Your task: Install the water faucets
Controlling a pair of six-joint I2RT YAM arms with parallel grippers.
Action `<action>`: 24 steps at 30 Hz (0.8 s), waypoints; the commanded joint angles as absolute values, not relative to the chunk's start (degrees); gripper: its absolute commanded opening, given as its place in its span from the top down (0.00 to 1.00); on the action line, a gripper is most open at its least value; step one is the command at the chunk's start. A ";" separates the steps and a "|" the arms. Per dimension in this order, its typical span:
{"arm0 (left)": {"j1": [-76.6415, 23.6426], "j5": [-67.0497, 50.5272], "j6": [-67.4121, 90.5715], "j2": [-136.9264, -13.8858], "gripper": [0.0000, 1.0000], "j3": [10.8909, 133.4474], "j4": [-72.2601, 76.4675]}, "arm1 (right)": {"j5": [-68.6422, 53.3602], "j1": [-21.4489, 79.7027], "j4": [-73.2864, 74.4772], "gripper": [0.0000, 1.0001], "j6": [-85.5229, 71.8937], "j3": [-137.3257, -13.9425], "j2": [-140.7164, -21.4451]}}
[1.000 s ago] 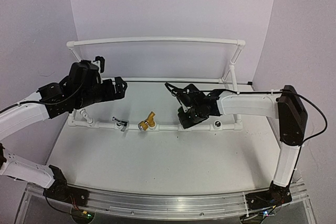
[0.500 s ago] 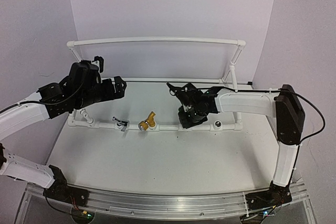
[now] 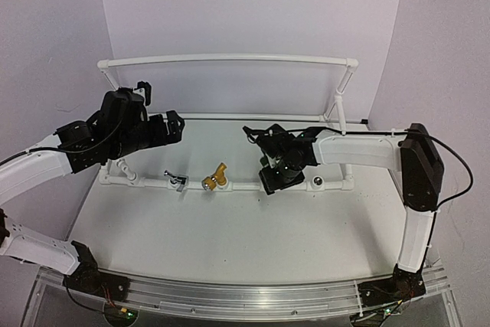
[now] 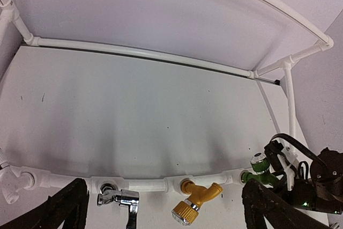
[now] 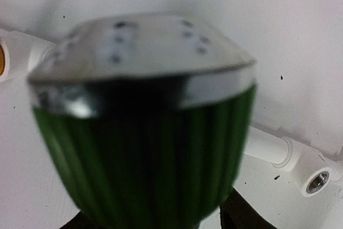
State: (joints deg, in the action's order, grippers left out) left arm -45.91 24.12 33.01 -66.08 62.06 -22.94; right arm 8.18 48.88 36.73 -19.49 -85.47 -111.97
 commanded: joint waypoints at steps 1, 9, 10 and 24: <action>-45.81 23.08 32.61 -67.48 0.00 63.86 -23.37 | 5.39 48.92 35.95 0.13 -16.12 -85.58 -106.35; -45.79 18.77 33.79 -71.88 0.00 69.58 -28.16 | 1.18 48.96 35.03 0.02 -7.83 -82.30 -100.11; -45.79 18.31 34.34 -73.10 0.00 71.04 -29.96 | 0.63 48.95 34.93 0.02 -6.40 -81.53 -98.56; -51.51 12.98 35.48 -90.21 0.00 88.37 -36.44 | -12.39 26.03 35.14 0.02 7.47 -77.26 -84.69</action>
